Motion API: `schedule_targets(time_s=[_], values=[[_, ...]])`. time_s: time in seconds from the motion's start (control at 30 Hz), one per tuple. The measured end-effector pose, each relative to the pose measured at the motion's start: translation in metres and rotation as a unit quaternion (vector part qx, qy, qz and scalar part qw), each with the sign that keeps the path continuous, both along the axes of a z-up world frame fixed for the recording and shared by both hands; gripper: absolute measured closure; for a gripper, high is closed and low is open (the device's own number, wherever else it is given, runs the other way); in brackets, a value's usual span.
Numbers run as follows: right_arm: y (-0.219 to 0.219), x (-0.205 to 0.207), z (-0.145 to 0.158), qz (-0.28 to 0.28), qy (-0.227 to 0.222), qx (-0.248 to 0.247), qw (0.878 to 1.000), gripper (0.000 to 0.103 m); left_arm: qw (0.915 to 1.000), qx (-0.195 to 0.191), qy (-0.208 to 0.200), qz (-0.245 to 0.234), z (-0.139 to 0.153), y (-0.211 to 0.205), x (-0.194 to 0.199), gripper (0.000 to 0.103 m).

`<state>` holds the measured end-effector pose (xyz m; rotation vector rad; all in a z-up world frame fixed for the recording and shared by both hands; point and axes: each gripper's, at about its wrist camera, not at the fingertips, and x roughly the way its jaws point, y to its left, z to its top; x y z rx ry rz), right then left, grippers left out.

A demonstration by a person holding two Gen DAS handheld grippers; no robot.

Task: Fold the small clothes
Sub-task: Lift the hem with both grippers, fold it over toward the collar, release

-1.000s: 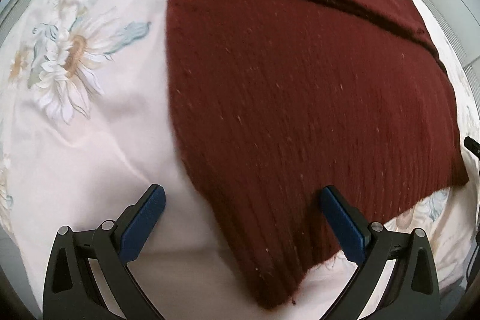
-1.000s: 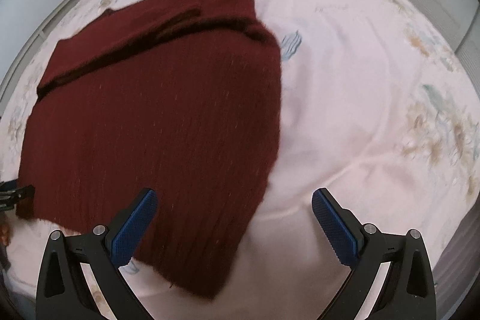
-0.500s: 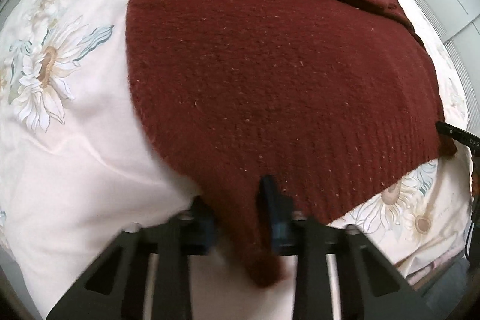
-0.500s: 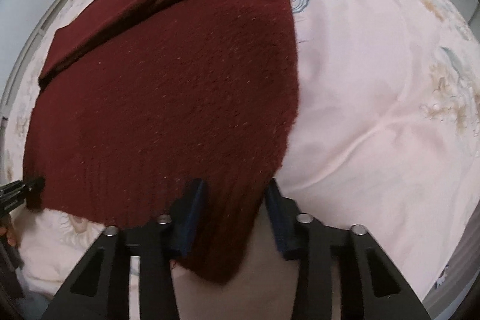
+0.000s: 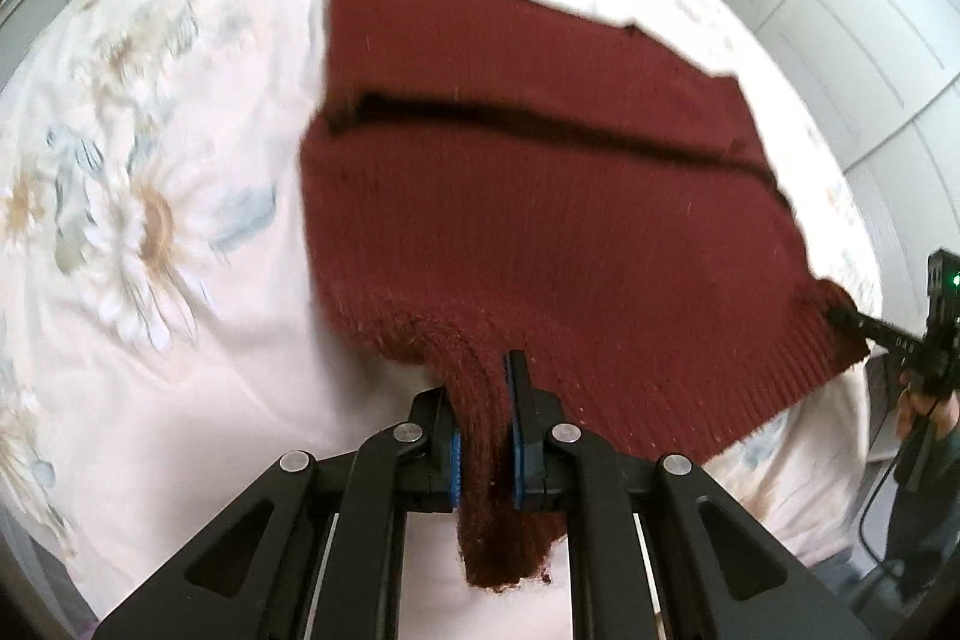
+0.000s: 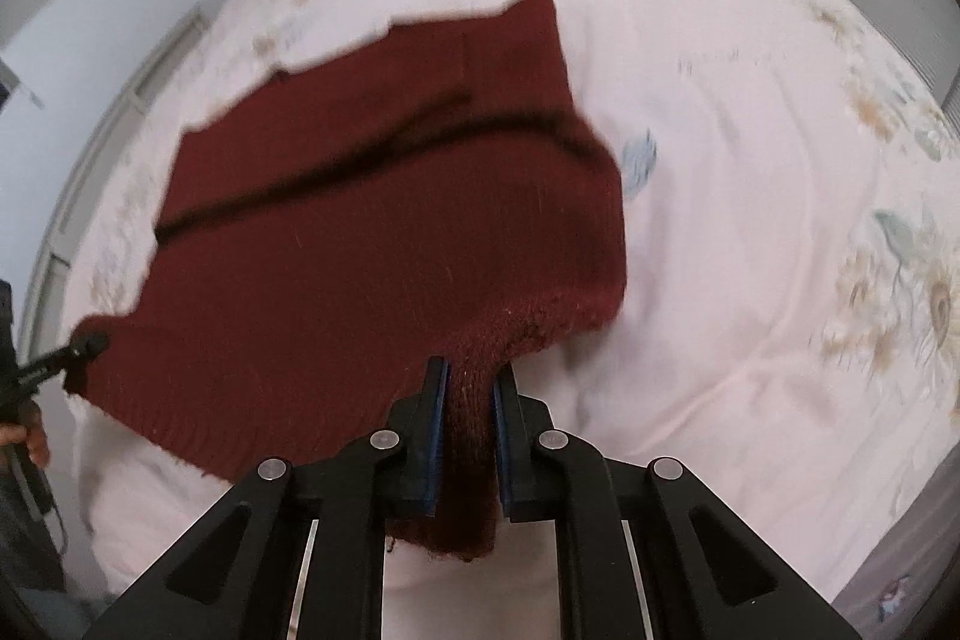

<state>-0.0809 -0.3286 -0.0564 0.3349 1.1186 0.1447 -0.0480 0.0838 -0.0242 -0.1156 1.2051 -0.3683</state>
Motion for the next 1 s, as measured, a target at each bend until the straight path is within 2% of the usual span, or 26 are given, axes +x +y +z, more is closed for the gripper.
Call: schedule_targets(time_s=[0.13,0.27,0.37,0.53,0.77,1.0], values=[[-0.012,0.018,0.025,-0.026,-0.035,0.026,0.999,0.090,0.9993,-0.024,-0.022,0.019,0.023,0.012,0.016,0.094],[-0.018,0.032,0.046,-0.042,-0.068,0.021,0.997,0.090,0.9972,-0.045,-0.042,0.043,0.040,0.021,0.038,0.094],[-0.022,0.046,0.061,-0.050,-0.092,0.019,0.994,0.090,0.9957,-0.047,-0.058,0.054,0.053,0.023,0.058,0.094],[-0.019,0.095,0.079,-0.060,-0.120,0.008,0.991,0.090,0.9937,-0.035,-0.080,0.069,0.068,0.021,0.099,0.094],[-0.017,0.160,0.073,-0.072,-0.115,-0.001,0.991,0.090,0.9924,0.001,-0.090,0.083,0.064,0.008,0.160,0.094],[-0.009,0.220,0.033,-0.074,-0.059,-0.025,0.995,0.090,0.9931,0.051,-0.069,0.079,0.027,-0.007,0.208,0.094]])
